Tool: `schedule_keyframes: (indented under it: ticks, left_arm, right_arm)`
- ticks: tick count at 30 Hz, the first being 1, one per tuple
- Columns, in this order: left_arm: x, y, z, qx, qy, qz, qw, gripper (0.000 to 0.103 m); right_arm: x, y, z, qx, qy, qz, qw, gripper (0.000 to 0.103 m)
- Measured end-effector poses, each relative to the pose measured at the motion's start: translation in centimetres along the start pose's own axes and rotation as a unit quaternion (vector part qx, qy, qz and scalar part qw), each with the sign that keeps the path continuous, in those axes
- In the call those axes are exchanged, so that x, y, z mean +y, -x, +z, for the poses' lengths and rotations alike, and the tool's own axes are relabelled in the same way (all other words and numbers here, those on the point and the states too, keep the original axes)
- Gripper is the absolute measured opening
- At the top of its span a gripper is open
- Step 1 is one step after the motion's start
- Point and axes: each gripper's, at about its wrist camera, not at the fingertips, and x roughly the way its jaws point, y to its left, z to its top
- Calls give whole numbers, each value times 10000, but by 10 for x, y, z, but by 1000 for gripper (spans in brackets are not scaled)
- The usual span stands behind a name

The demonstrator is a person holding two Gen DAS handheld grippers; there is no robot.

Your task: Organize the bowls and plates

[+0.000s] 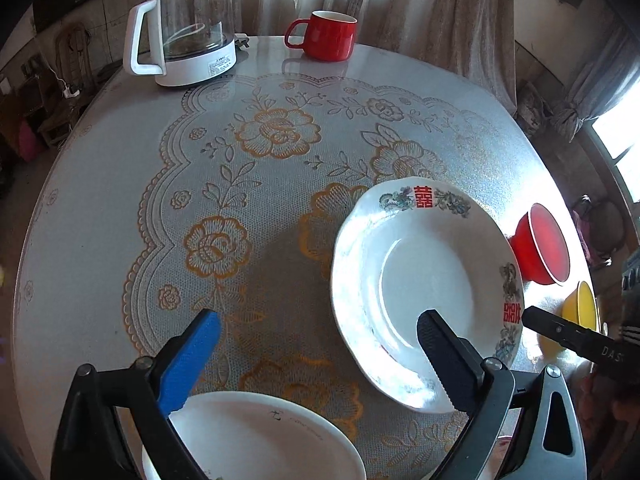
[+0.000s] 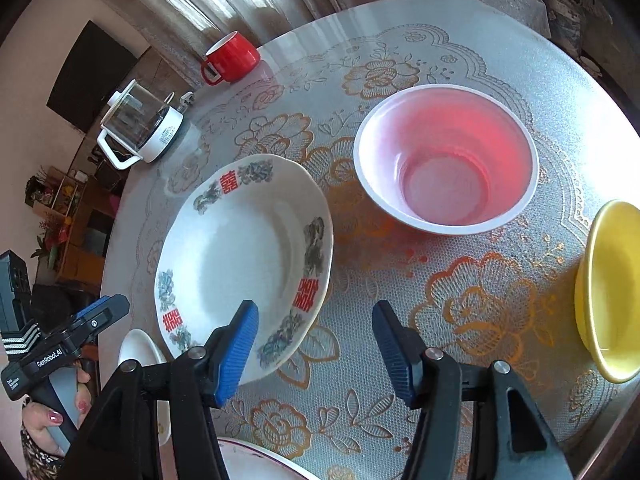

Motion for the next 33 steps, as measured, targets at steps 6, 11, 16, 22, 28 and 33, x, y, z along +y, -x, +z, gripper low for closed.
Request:
schedule_keyframes:
  ticks: [6,11,16,22,28,33]
  left_arm:
    - [-1,-30,15,252,75,-183,9995,92]
    - [-8,-45,21,322,-143,-90,9993,86]
    - [-12,-50,23,283,-244,-50,9993,85]
    - [-12,-56,28,301,-196,-86,9993,85]
    - [-17,-64,34,307,-249,-110,9992,85]
    - [-21,-70,37,312,-330,-172,9988,81]
  right_arm:
    - [-4,-21,10,100,-218,188,9995,60]
    - [-2,-27,15,75,-148,150,9997,49]
    - [2,-34,18,58,-73,162,9998,42]
    - [9,-43,19,77,0,190,9998,42]
    - [10,-45,21,26,-9,194,9998,42]
    - [11,-45,20,-4,62,188,9998,42]
